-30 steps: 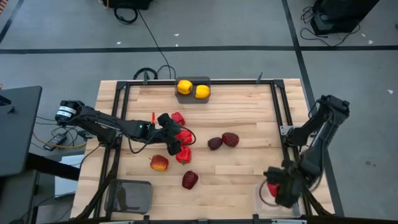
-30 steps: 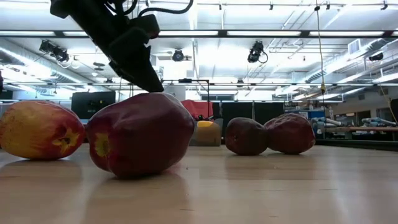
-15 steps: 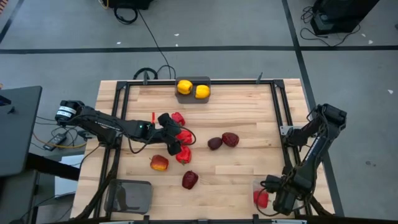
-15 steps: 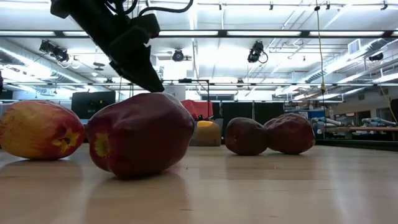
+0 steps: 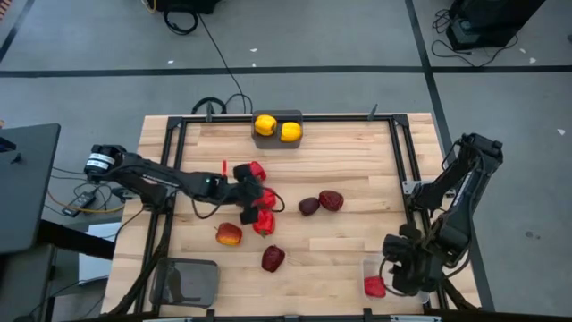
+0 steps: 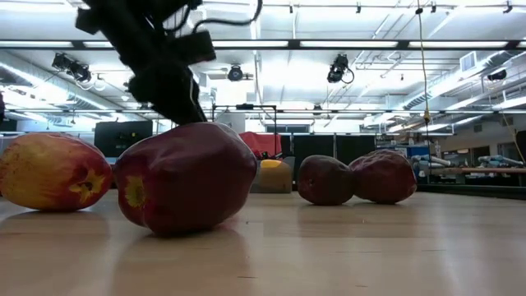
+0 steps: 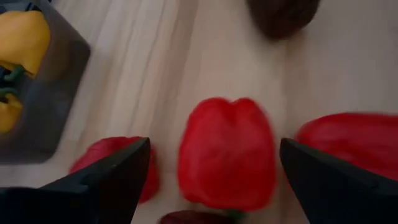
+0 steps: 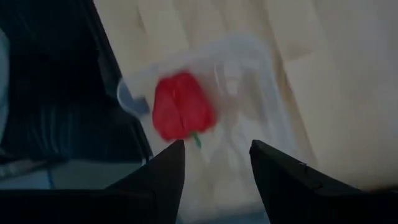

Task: Sort produce into baskets
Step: Put the red bell pepper into the transparent bin

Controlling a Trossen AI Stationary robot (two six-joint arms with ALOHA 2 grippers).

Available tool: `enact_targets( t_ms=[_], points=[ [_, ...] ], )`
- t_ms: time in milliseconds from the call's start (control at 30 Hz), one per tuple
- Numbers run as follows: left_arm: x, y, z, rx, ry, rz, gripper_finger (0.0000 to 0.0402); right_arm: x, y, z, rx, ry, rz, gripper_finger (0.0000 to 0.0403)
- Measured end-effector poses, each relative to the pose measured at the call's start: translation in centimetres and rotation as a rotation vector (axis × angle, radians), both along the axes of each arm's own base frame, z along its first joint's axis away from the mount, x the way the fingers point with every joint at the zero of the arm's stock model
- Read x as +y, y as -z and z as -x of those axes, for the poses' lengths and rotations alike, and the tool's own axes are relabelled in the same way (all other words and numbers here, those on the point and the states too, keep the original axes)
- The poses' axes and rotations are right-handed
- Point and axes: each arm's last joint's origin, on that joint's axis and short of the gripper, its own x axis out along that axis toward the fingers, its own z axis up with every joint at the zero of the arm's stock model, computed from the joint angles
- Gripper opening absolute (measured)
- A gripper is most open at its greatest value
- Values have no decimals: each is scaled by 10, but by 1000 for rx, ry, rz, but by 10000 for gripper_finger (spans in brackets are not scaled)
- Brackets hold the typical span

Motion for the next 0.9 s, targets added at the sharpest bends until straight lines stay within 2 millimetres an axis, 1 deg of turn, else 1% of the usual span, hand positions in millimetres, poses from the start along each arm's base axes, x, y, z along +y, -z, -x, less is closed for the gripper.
enact_targets(
  t_ms=[67,167,300,433,500,633,667,700,800,900],
  points=[
    [6,5,-2,30,6,-17,362,-1,1,-2,-24,17,19,194],
    [15,14,-7,62,19,38,362,1,5,-5,-16,23,35,194],
    [25,32,-13,120,14,84,362,4,10,-8,2,8,54,194],
    [29,45,-22,125,27,122,360,6,13,-9,3,-9,73,194],
    [30,47,-25,103,31,130,349,6,14,-10,4,-8,76,194],
    [29,44,-30,58,34,139,310,7,14,-10,-2,-7,72,194],
    [29,41,-33,47,34,142,309,7,14,-10,0,-8,71,194],
    [29,36,-36,27,28,147,309,7,14,-10,3,-9,70,194],
    [29,13,-51,-78,33,152,309,7,14,-10,3,-22,73,194],
    [23,-9,-68,-214,87,168,311,5,13,-9,-1,-59,101,193]
  ],
)
